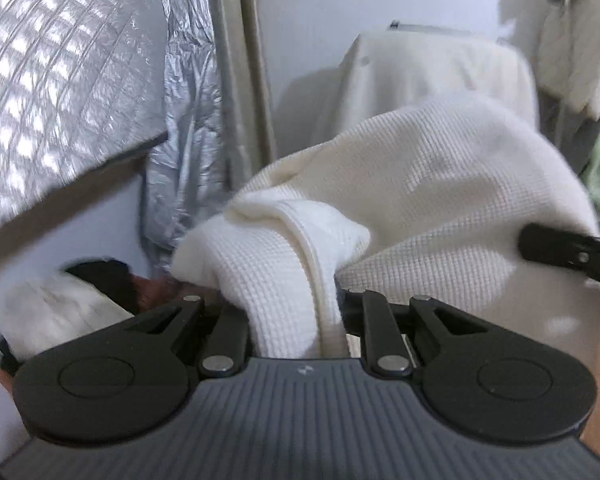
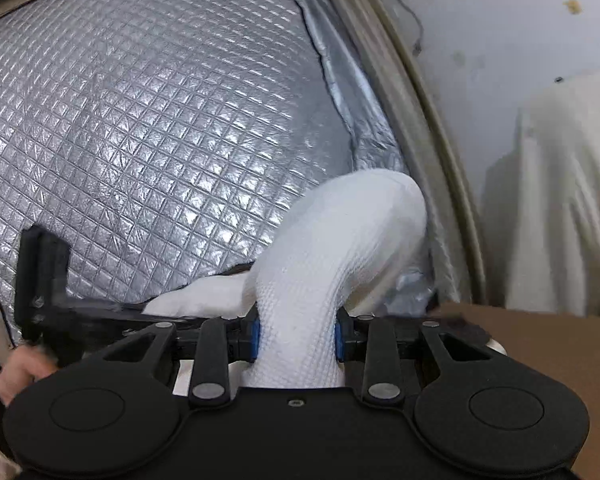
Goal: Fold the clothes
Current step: 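Carry the lifted white garment with both grippers toward the clothes stack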
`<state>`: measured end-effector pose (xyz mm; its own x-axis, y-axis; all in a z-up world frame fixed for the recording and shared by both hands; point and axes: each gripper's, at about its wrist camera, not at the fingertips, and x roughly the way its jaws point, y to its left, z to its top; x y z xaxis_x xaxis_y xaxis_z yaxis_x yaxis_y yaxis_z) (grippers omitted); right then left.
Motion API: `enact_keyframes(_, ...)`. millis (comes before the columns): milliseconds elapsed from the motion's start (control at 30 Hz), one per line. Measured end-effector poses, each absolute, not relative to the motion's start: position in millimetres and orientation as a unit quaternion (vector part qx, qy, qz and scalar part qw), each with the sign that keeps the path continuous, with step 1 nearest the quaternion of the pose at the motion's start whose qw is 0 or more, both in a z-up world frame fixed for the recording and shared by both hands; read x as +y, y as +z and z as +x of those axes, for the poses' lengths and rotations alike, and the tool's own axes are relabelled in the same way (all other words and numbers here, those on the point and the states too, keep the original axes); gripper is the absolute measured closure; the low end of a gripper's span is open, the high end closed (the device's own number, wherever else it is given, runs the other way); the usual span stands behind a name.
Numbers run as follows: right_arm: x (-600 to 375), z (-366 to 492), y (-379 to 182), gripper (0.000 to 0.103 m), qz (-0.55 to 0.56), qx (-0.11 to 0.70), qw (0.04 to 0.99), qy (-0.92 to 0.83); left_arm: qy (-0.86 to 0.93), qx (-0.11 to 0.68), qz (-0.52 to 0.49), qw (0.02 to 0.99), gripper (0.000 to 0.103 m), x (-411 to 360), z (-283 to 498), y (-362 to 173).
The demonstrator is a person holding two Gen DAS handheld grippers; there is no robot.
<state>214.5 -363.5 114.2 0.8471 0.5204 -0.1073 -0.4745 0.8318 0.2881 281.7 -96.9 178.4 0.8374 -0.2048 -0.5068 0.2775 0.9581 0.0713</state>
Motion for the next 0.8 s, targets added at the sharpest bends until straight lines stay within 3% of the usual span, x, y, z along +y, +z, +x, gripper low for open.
enact_keyframes(133, -343, 277, 114, 0.067, 0.139, 0.092, 0.954, 0.25, -0.107, 0.272, 0.116, 0.949, 0.086, -100, 366, 192)
enact_keyframes(200, -346, 307, 97, 0.067, 0.17, 0.096, 0.953, 0.231, -0.106, 0.293, 0.118, 0.943, 0.074, -98, 408, 180)
enact_keyframes(267, -354, 337, 74, 0.067, 0.214, 0.104, 0.949, 0.209, -0.118, 0.345, 0.096, 0.926, 0.033, -91, 455, 152)
enact_keyframes(300, -357, 352, 62, 0.066, 0.227, 0.106, 0.948, 0.197, -0.09, 0.363, 0.09, 0.923, 0.035, -86, 471, 134)
enact_keyframes(367, -358, 390, 27, 0.054, 0.184, 0.131, 0.961, 0.16, -0.064, 0.387, 0.078, 0.916, 0.035, -75, 490, 95)
enact_keyframes(433, -371, 426, -4, 0.053, 0.194, 0.222, 0.947, 0.128, -0.071, 0.424, 0.066, 0.901, 0.035, -67, 494, 54)
enact_keyframes(500, -396, 432, -28, 0.052, 0.262, 0.251, 0.923, 0.125, -0.083, 0.446, 0.057, 0.889, 0.034, -60, 490, 20)
enact_keyframes(633, -434, 413, -54, 0.038, 0.386, 0.261, 0.868, 0.173, -0.104, 0.407, -0.016, 0.907, 0.029, -30, 459, -1)
enact_keyframes(800, -432, 365, -76, 0.03, 0.403, 0.295, 0.824, 0.267, -0.143, 0.377, -0.195, 0.894, 0.023, 20, 429, -9)
